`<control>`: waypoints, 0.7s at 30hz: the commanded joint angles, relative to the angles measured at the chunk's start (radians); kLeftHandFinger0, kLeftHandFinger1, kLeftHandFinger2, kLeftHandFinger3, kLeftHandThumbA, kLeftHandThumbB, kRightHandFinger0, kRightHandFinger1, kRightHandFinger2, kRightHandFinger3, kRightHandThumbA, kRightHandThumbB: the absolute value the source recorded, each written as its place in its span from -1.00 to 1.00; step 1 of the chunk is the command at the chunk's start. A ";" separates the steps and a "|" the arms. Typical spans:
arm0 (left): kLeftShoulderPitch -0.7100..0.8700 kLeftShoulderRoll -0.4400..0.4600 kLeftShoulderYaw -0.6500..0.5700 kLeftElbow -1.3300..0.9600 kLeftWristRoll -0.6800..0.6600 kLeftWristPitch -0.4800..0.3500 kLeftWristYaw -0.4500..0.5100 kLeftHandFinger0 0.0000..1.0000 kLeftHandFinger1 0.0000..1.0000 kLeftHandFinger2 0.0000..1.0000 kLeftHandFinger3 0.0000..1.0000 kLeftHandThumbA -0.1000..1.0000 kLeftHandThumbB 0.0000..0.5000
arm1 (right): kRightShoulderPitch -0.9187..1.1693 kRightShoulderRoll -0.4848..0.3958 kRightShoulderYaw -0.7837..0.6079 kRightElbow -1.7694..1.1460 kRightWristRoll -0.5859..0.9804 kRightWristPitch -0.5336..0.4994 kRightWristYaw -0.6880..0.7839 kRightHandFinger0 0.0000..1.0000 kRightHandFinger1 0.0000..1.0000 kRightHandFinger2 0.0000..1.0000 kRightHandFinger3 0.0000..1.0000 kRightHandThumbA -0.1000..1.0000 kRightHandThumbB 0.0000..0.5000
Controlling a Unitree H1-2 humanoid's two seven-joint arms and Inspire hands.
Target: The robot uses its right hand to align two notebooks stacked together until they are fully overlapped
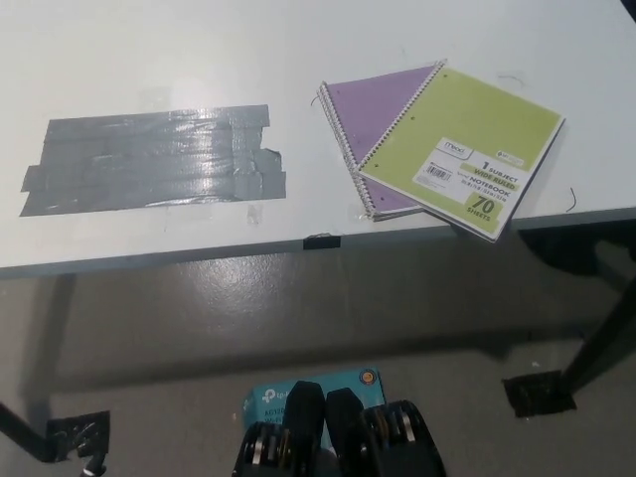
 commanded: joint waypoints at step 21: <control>-0.003 0.049 0.002 -0.055 -0.001 0.039 -0.057 0.13 -0.02 0.18 1.00 1.00 1.00 | -0.717 0.192 0.000 -0.449 -0.183 0.145 0.127 0.78 0.84 0.99 1.00 -0.08 -0.50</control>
